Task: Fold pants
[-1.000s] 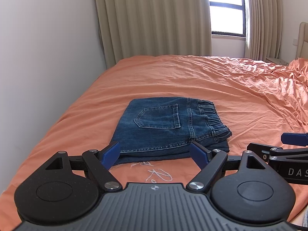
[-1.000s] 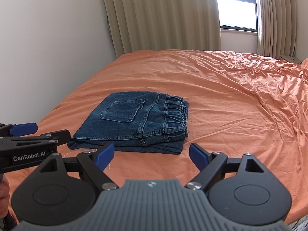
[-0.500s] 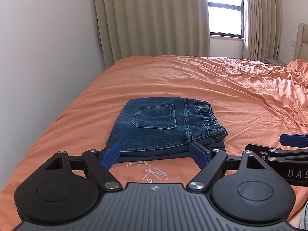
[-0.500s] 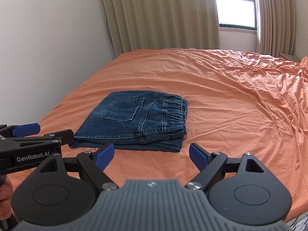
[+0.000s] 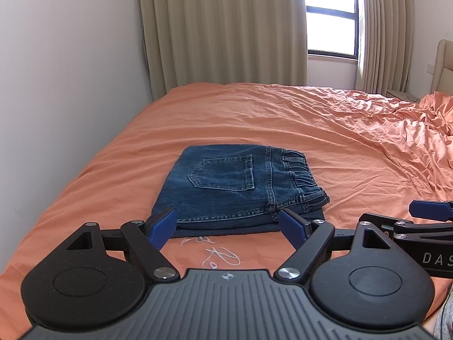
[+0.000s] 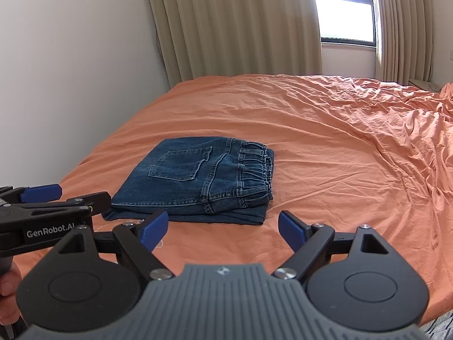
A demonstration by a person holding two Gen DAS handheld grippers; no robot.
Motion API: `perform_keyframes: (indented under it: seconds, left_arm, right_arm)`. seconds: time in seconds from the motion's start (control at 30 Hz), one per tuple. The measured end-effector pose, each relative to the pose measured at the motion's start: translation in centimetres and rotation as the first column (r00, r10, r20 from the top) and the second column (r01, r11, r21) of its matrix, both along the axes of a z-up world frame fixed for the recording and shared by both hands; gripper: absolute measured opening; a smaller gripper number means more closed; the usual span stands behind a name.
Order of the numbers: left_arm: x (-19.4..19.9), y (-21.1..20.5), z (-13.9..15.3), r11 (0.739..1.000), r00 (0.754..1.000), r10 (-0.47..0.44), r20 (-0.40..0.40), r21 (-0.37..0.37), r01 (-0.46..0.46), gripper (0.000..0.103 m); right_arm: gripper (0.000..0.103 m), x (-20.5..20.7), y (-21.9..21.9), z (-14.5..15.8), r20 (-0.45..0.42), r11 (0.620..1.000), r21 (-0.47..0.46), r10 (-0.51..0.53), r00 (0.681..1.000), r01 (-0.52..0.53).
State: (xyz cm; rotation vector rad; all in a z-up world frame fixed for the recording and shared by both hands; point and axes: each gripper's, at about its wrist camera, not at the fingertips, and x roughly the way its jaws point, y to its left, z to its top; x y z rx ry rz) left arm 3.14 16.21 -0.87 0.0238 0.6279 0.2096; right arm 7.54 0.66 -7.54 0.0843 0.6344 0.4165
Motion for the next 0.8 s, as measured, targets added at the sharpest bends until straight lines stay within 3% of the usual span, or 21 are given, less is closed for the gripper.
perform_keyframes:
  seconds: [0.8]
  left_arm:
    - [-0.04, -0.02, 0.49, 0.999, 0.999, 0.005, 0.039, -0.043, -0.003, 0.096]
  right_arm:
    - [0.081, -0.01, -0.05, 0.44, 0.005, 1.000, -0.004, 0.001, 1.000, -0.001]
